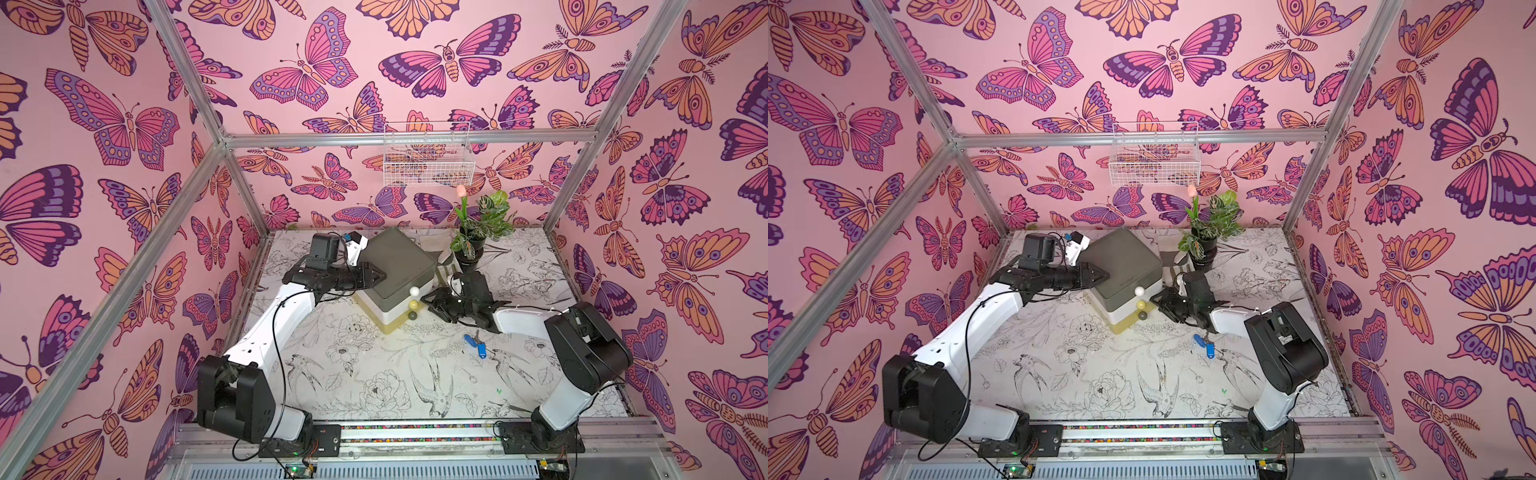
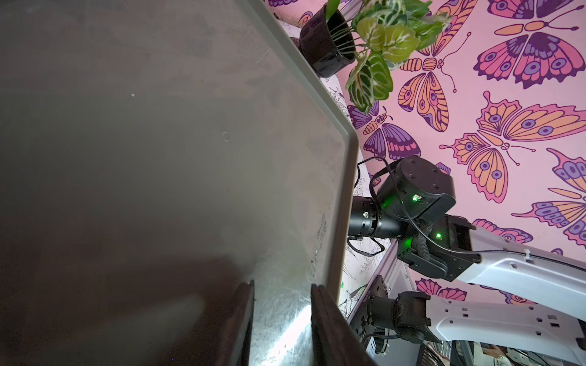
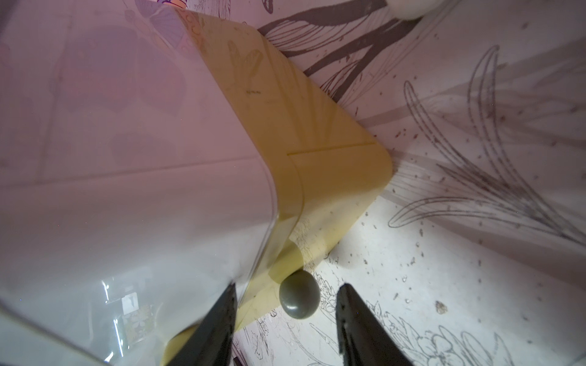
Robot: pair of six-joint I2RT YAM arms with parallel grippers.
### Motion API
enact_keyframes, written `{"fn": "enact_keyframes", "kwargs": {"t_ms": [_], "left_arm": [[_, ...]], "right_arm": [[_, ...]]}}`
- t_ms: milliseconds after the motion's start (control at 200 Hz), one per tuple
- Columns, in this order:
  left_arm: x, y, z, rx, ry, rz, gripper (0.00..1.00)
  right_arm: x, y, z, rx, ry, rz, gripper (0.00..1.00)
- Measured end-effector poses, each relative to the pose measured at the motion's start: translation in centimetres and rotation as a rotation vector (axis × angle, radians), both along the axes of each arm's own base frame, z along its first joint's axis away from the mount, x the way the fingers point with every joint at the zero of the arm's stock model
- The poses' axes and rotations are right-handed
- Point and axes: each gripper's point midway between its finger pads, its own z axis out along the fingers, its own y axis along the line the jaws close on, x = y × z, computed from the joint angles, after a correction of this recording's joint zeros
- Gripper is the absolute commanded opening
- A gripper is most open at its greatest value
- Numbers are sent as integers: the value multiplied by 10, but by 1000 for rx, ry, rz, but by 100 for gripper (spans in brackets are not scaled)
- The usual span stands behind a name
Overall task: Take the keys out of the drawer
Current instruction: Close the drawer in the storage box.
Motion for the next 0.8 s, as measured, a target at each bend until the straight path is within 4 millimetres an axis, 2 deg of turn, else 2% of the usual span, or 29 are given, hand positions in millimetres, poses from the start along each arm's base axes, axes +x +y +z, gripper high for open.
{"fn": "enact_keyframes", "kwargs": {"t_ms": [205, 486, 651, 801], "left_arm": [[1, 3, 0, -2, 1, 6, 36], [2, 3, 0, -4, 2, 9, 36], [2, 3, 1, -8, 8, 11, 36], [1, 3, 1, -9, 9, 10, 36]], "right_arm": [[-5, -7, 0, -45, -1, 4, 53], [-14, -18, 21, -86, -51, 20, 54], [-26, -30, 36, -91, -82, 16, 54], [-42, -40, 40, -87, -89, 20, 54]]}}
